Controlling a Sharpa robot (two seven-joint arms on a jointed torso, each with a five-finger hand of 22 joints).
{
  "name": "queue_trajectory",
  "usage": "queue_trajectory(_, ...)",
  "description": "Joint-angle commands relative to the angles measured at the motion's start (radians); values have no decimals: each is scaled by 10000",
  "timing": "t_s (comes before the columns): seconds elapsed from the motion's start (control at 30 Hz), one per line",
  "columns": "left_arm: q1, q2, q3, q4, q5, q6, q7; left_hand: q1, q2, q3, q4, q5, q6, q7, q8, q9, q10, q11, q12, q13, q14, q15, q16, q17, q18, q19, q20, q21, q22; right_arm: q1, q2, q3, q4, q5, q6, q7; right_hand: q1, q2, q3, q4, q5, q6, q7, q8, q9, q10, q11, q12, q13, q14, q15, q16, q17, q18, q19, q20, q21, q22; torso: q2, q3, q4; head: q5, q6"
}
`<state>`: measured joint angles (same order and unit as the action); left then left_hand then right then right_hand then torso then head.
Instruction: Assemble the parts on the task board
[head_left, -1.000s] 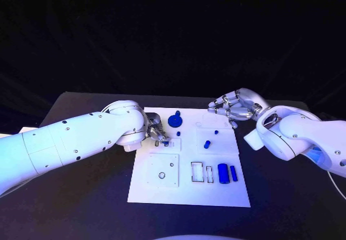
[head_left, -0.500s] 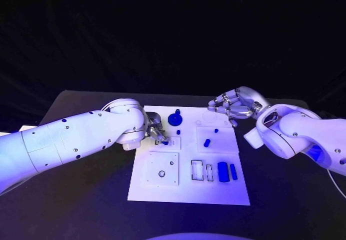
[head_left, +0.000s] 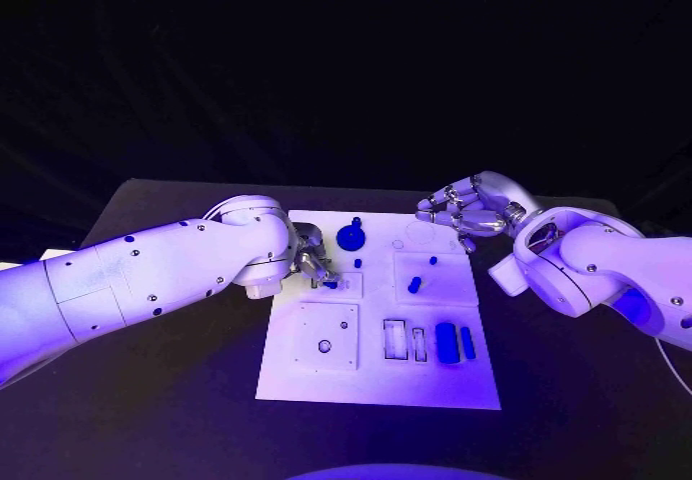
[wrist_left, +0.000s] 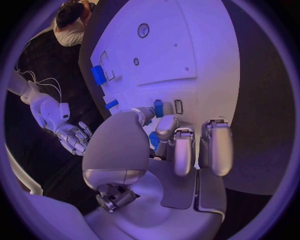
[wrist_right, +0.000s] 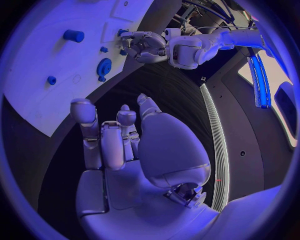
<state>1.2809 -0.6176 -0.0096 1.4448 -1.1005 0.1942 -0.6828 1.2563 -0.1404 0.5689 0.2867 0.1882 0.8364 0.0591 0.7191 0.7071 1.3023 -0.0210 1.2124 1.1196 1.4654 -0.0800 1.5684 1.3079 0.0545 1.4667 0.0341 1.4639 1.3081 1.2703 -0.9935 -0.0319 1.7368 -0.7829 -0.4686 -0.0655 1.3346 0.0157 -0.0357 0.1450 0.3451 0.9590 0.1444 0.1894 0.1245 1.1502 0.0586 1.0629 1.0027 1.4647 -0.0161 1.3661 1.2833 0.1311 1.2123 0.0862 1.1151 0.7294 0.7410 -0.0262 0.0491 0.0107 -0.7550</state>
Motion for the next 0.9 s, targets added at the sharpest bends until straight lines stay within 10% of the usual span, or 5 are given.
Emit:
queue_trajectory(0.03, -32, 21, -30, -4, -26, 300, -190, -173, -8, 1584, -1553, 19, 40, -74, 76, 50, 88, 17, 83, 23, 1054, 38, 24, 2629, -144, 135, 18, 4, 1022, -8, 6, 0, 6, -87, 47, 130, -47, 27, -10, 44, 36, -25, -52, 48, 2, 27, -48, 41, 0, 429, -68, -58, 2, 194, 26, -48, -60, -10, -2, -2, 2, -12, -8)
queue_trajectory(0.9, -29, 205, -30, -220, -27, 226, -99, -1750, 137, -1103, -766, -66, 768, -334, -28, 110, 545, -187, 664, 688, 1054, -136, 24, 2629, -254, 411, -145, 284, 1501, -7, -5, -1, 24, -105, 46, -14, 0, 5, -48, 56, 113, -97, -37, 23, -15, -22, -40, 12, -53, 428, -68, -82, -14, 198, 30, -51, -98, -53, 0, 11, -13, -39, -41)
